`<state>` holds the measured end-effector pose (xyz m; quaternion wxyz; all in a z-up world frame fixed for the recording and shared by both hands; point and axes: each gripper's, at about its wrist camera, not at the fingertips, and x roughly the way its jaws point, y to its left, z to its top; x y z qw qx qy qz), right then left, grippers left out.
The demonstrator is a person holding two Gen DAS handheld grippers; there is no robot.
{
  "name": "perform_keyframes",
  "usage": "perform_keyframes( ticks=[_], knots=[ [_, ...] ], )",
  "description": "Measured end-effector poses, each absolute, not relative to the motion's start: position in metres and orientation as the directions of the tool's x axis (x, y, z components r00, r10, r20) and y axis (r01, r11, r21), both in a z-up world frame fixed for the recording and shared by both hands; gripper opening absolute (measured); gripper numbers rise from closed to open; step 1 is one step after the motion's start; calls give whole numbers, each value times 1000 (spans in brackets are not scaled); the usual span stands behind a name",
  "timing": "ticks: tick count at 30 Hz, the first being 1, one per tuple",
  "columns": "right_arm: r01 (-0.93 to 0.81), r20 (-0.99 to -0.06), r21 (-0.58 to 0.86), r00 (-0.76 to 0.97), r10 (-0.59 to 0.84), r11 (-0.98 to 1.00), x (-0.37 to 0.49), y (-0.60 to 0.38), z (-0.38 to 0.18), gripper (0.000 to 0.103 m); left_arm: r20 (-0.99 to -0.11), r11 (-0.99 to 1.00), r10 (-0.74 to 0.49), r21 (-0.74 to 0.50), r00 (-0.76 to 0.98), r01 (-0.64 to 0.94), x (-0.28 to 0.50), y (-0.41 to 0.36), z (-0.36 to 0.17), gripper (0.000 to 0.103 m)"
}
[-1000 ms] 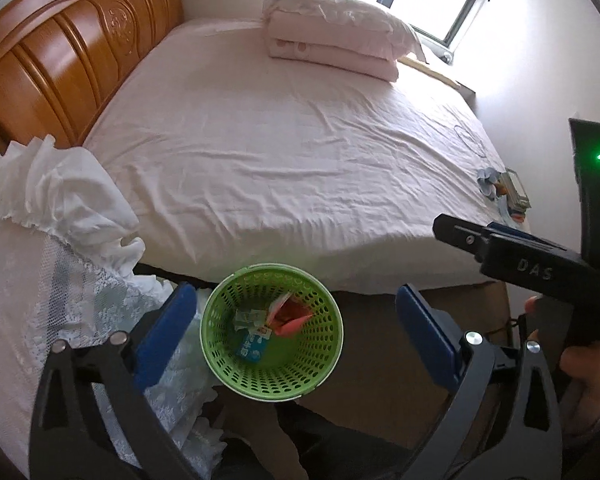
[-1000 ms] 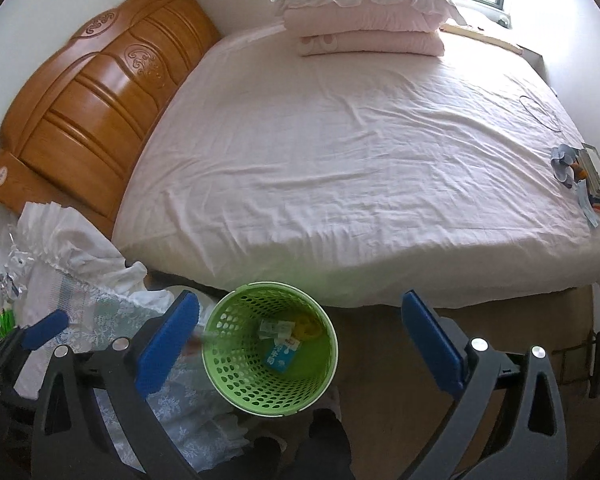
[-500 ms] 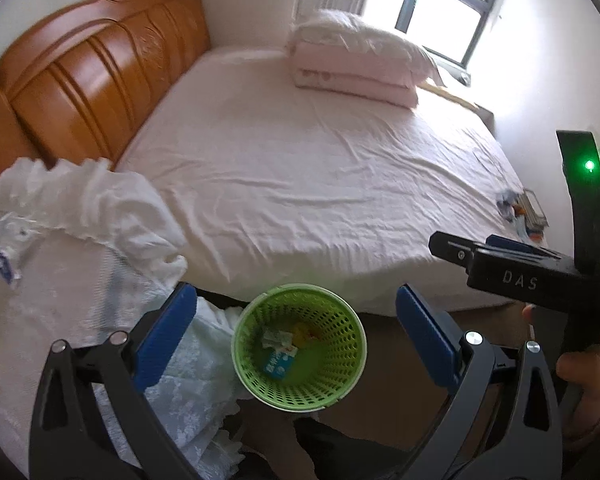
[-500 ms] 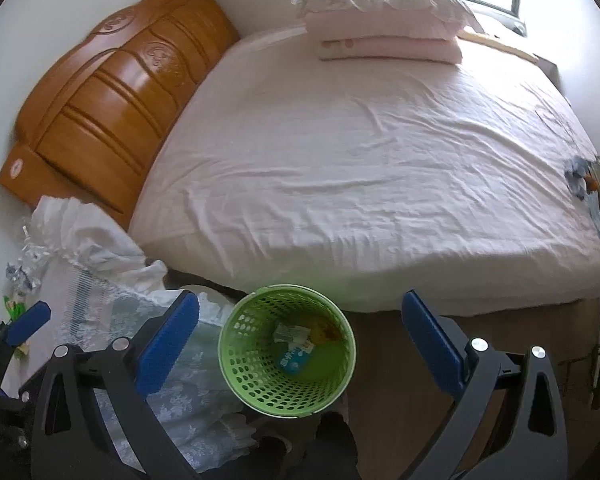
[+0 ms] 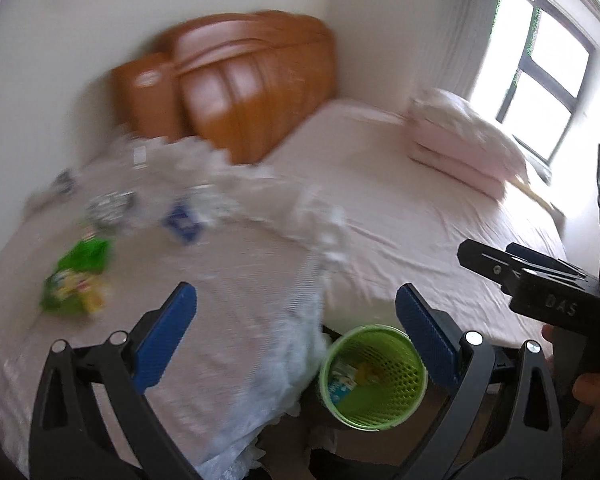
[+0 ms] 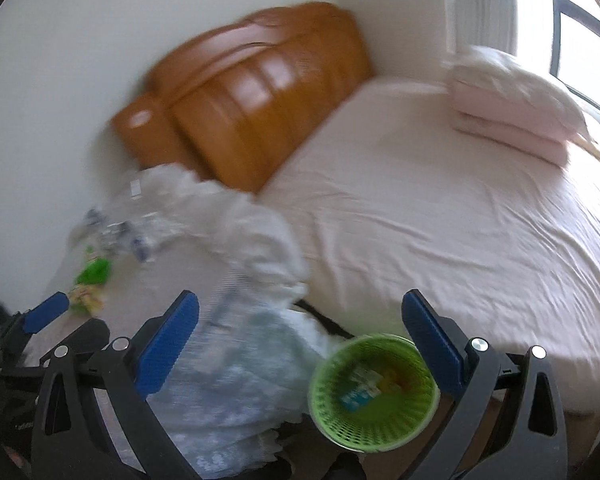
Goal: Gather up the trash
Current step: 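Move both tools back over the bed toward the green wrappers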
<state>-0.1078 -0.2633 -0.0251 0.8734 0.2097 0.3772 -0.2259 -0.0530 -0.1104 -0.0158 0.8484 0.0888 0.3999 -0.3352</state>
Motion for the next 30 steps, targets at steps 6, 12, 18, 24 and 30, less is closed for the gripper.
perform_keyframes(
  ticks=[6,12,18,24,30],
  knots=[
    [395,-729,196,671,-136,897,-58,-209,-12,101,-733,862,-418,-134,536,489,-29,-38,-13,95],
    [268,-733,191,679,-44,944,-26,-166,-13,101,-748,928,-340,-169,570,331,-19,22,-21,95],
    [213,-754,189,657,2,959,-7,-142,-21,101,-768,958,-272,-160,580,238,-16,57,-33,95],
    [196,-766,194,643,23,961,1,-131,-30,101,-775,968,-241,-149,584,202,-11,73,-37,95],
    [130,-784,179,618,61,975,27,-114,-45,101,-786,974,-220,-141,578,179,-3,89,-42,95]
  ],
)
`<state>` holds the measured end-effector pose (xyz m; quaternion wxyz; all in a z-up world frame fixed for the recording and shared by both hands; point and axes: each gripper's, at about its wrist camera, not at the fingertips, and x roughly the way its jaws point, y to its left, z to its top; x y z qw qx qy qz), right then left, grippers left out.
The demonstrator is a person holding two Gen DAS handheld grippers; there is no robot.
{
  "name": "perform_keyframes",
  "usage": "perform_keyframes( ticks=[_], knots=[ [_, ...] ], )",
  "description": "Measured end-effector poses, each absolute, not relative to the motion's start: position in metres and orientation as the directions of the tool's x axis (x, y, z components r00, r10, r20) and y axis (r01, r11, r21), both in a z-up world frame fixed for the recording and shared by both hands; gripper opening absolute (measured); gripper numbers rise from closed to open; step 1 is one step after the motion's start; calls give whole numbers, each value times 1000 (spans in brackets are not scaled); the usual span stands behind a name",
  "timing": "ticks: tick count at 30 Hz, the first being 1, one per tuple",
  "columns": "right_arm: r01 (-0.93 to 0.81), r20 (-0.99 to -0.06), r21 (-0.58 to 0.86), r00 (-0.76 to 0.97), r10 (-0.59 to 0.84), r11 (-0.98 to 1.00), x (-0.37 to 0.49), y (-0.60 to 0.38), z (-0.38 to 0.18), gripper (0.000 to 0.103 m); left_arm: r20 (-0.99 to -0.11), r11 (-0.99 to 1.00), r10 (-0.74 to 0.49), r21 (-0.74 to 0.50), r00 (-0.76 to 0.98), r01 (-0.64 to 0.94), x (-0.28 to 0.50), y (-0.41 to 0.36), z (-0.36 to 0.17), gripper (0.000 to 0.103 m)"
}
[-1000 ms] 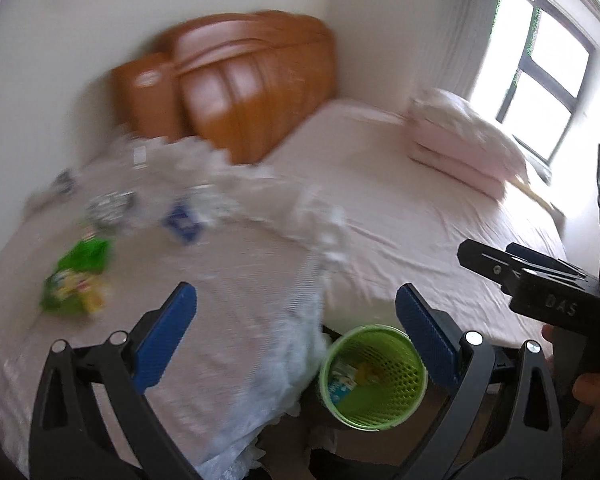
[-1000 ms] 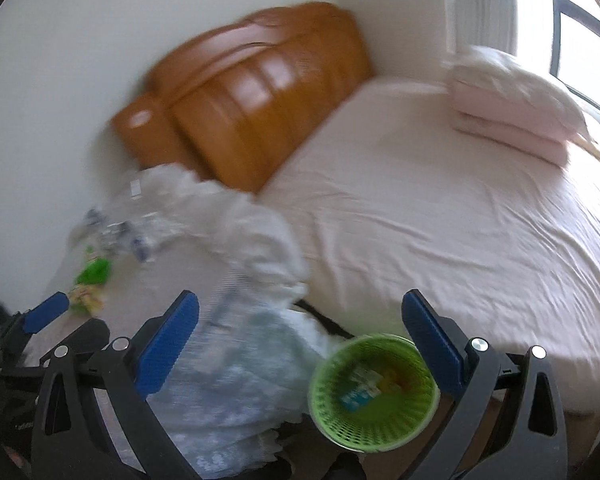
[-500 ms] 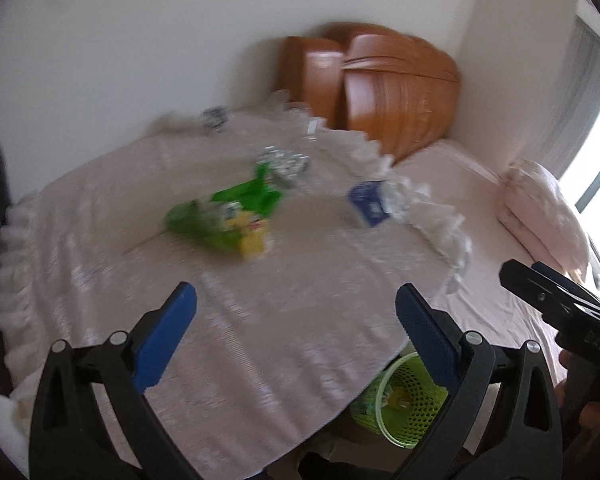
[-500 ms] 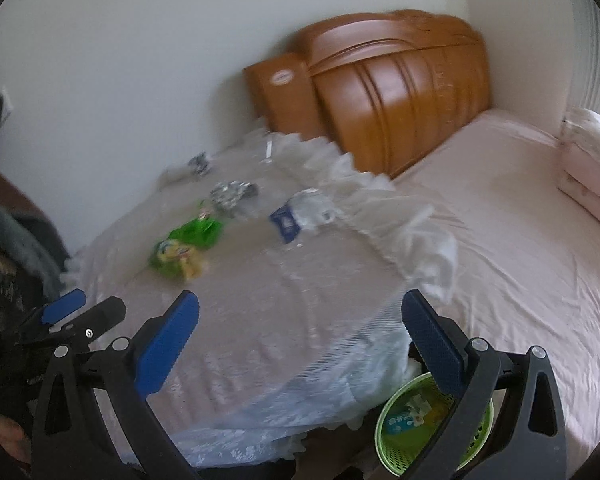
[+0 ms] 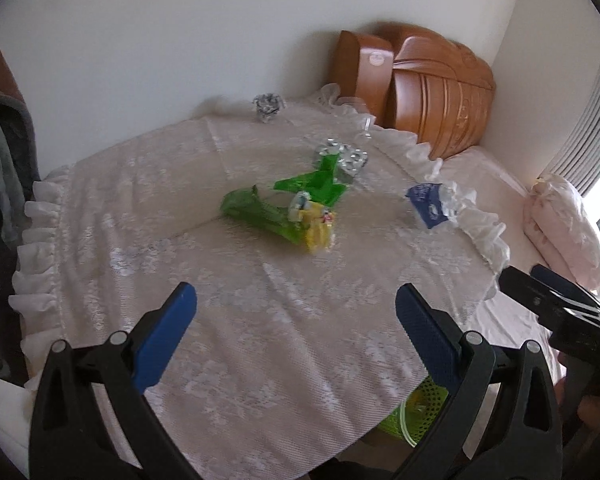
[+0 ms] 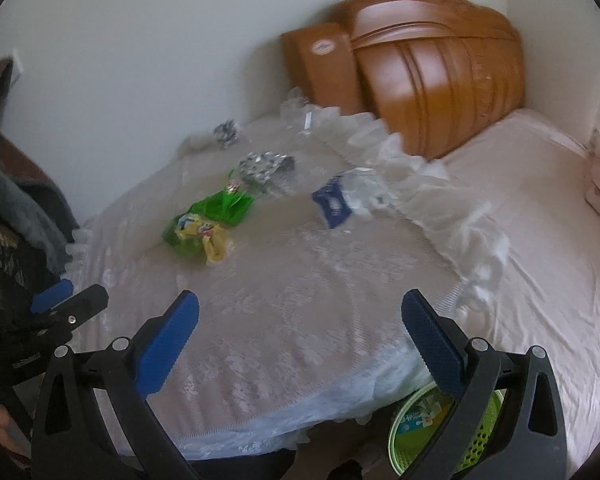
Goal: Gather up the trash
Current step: 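Move both tools back over the bed toward the green wrappers, then grasp the yellow snack wrapper with the right tool while the left tool grasps the green bag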
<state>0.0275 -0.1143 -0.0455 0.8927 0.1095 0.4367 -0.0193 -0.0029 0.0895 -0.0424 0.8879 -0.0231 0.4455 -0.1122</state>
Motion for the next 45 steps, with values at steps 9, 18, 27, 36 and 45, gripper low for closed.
perform_keyframes(
  ticks=[9,18,27,36,45],
  knots=[
    [-11,-821,192,545,167,981,119,-57,-89,90,-808,985,-169,-117,564,128,27,123,-57,95],
    [-3,-860,268,450,241,963,188,-21,-132,67,-825,985,-171,-151,539,81,54,146,-67,95],
    [31,-848,369,421,323,929,193,-32,-145,23,-830,979,-203,-187,519,84,71,138,-72,95],
    [33,-832,380,449,326,924,163,-47,-133,21,-845,970,-229,-239,483,42,100,123,-89,95],
    [86,-823,371,492,285,925,120,-77,-112,21,-896,973,-186,-224,404,-50,156,86,-138,83]
  ],
)
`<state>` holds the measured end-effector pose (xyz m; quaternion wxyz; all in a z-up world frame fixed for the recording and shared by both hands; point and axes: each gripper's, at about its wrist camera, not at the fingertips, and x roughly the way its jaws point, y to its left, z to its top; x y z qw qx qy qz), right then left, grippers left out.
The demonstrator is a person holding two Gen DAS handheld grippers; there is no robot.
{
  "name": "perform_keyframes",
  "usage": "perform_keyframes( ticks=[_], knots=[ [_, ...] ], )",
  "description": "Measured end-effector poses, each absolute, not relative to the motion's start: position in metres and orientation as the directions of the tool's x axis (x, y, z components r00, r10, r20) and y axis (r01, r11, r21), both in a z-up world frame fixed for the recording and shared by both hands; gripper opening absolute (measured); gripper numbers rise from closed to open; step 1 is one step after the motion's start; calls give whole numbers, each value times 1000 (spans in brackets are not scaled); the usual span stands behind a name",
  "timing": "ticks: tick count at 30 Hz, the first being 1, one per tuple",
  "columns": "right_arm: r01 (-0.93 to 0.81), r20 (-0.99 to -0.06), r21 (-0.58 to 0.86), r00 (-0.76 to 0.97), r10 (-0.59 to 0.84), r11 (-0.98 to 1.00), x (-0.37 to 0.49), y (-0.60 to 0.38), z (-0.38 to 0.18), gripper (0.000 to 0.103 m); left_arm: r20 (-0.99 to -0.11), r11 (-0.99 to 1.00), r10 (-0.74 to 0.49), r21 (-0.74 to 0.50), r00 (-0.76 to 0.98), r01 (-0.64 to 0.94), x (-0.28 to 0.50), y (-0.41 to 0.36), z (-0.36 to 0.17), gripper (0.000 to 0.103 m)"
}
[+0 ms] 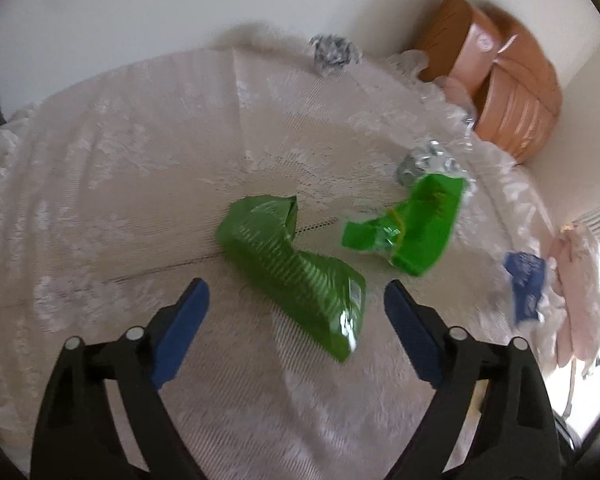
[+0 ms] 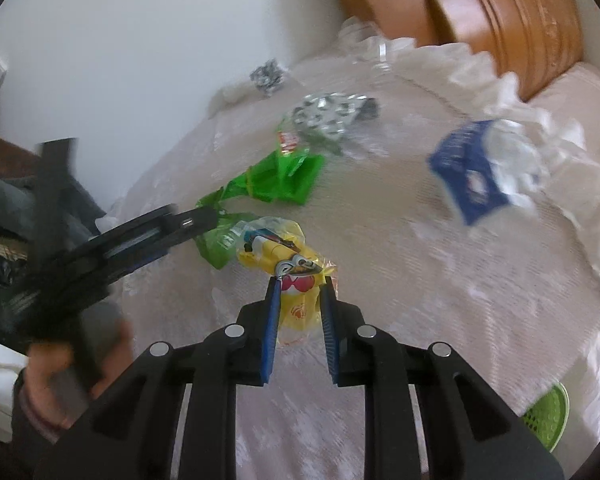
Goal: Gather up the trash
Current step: 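Grasp the yellow snack wrapper with the right tool while the left tool grasps the green bag, then carry the green bag and yellow wrapper toward the green wastebasket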
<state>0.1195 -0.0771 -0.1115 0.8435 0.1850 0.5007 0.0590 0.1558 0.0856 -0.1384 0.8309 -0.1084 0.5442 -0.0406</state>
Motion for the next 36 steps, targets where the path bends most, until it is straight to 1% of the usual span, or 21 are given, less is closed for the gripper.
perform_keyframes(
  ticks=[8,10,11,14,24,28,32,34,36],
  knots=[
    [139,-823,359,513,243,923,102,-101,-101,21,-905,974,-145,-202,399,-104,171,83,-155,52],
    [142,-824,357,514,239,923,100,-103,-100,21,-902,972,-155,-211,402,-99,171,85,-155,44],
    [142,-824,356,515,239,924,99,-103,-99,21,-901,971,-166,-221,401,-95,171,87,-155,43],
    [135,-823,351,517,236,927,97,-102,-98,21,-897,967,-188,-240,399,-86,165,95,-153,34],
    [84,-817,352,514,262,932,90,-85,-97,21,-888,979,-172,-202,427,-26,105,128,-132,34],
    [65,-820,358,499,280,932,85,-75,-101,21,-891,987,-133,-161,433,-28,82,139,-130,34],
    [32,-823,356,483,298,934,81,-63,-102,21,-903,996,-78,-93,422,-16,70,141,-137,34],
    [21,-824,355,480,302,935,78,-58,-101,21,-909,995,-79,-97,410,-21,68,144,-139,34],
    [12,-824,356,476,308,934,76,-53,-101,21,-911,997,-58,-75,408,-25,65,145,-141,34]
  ],
)
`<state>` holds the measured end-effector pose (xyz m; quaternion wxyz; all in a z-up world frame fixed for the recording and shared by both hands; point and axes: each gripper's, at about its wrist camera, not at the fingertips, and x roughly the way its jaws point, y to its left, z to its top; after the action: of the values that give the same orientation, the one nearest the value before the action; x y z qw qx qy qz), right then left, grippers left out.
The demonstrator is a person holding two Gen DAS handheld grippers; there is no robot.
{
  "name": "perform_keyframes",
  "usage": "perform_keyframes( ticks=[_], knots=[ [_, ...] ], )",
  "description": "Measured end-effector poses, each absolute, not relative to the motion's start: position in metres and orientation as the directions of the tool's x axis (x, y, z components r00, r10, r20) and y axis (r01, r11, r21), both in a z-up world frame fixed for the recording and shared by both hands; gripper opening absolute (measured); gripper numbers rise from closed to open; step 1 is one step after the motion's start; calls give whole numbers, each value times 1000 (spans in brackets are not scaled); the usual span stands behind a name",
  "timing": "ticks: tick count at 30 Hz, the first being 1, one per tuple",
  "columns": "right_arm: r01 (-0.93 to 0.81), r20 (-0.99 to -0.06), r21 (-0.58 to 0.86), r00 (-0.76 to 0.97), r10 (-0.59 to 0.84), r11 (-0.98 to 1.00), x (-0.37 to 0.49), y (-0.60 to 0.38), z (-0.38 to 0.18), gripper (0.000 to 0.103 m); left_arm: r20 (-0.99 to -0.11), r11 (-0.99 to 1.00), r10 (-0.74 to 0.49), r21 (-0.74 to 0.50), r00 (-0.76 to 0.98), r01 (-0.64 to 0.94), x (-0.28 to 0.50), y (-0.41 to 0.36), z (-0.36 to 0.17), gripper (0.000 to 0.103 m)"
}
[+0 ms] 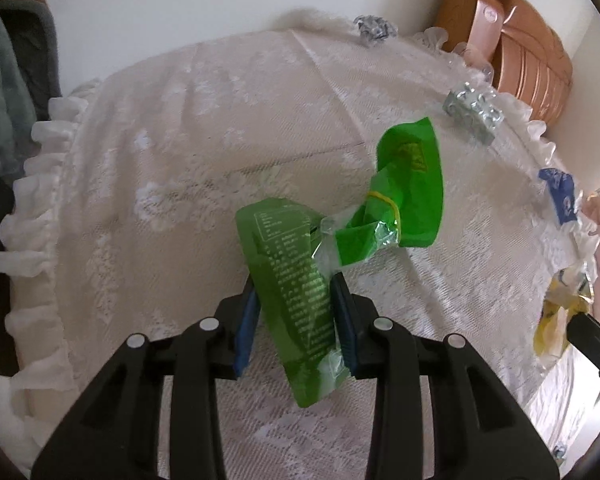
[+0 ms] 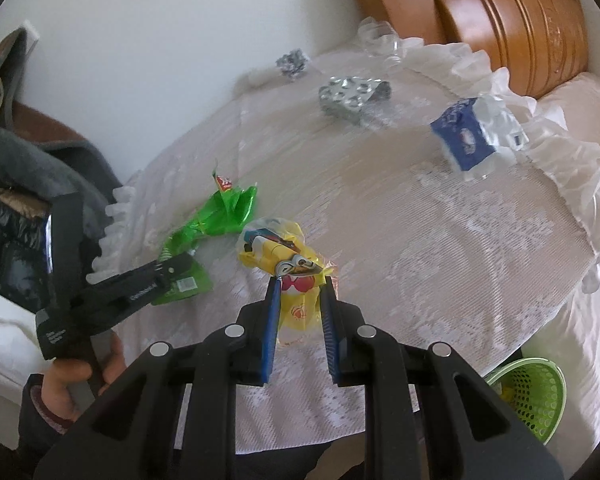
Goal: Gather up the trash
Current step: 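Carry the green bag and yellow wrapper toward the green wastebasket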
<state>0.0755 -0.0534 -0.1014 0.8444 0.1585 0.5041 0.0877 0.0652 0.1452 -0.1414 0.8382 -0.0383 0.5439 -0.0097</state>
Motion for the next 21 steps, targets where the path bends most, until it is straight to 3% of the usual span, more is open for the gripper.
perform_keyframes(
  ticks=[7,13,21],
  knots=[
    [9,-824,357,475,310,934,65,-45,-101,21,-902,998,55,64,428,7,59,141,-146,41],
    [5,-826,353,472,309,936,63,-40,-102,21,-894,999,-37,-35,446,15,53,156,-137,37],
    [-11,-823,354,471,317,935,65,-32,-105,21,-819,983,-185,-159,544,95,37,162,-95,35]
  ],
)
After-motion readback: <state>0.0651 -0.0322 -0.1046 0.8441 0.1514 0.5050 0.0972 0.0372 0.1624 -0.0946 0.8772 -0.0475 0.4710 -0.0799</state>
